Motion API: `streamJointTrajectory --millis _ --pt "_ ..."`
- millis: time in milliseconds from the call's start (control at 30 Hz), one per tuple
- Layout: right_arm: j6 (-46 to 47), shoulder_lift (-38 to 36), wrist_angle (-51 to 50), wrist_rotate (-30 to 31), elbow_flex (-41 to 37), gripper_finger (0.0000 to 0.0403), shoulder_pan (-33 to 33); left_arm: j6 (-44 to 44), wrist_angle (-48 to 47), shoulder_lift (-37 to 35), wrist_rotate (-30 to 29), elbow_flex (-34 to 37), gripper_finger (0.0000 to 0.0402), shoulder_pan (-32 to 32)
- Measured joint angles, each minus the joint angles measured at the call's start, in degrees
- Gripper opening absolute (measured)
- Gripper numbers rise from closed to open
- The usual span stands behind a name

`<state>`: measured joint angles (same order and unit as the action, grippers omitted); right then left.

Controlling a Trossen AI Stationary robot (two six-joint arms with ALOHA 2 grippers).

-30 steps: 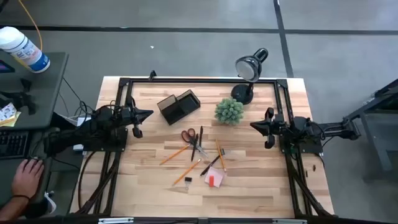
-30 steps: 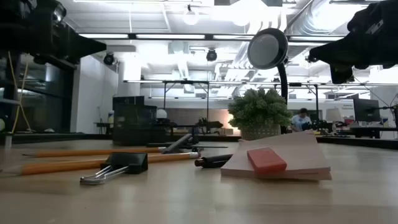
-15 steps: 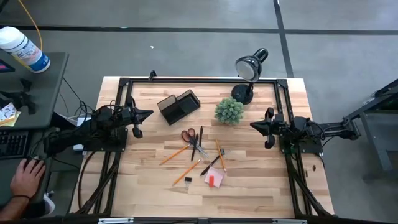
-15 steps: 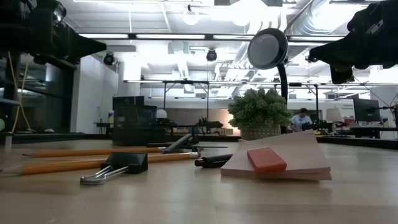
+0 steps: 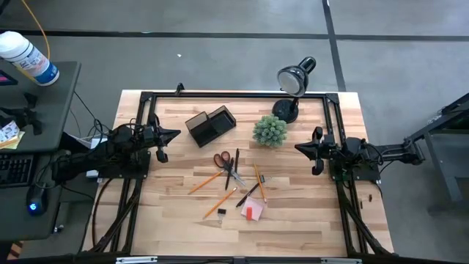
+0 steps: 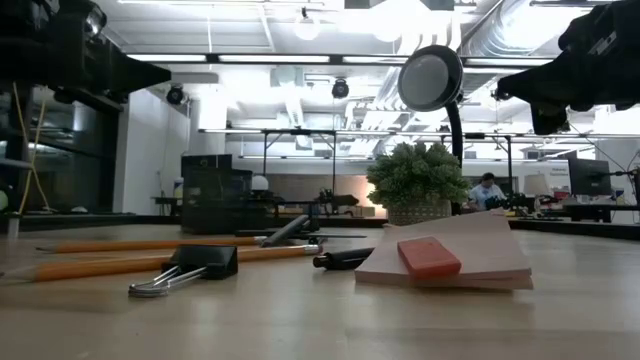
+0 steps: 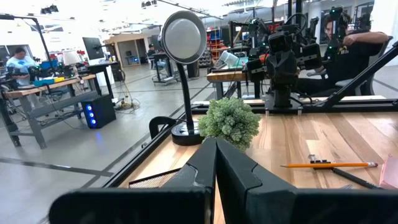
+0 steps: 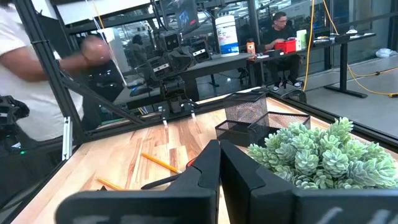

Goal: Pick and place office supplies into organizer

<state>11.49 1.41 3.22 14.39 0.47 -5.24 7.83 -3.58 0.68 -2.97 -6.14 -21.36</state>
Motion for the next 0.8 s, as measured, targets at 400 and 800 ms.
streamJointTrajectory --millis 400,800 --pt "0.0 0.0 0.0 0.0 0.0 0.0001 0.0 0.0 0.0 0.0 0.0 0.0 0.0001 0.0" --pt "0.0 0.0 0.0 0.0 0.0 0.0007 0.0 0.0 0.0 0.0 0.0 0.0 0.0001 0.0"
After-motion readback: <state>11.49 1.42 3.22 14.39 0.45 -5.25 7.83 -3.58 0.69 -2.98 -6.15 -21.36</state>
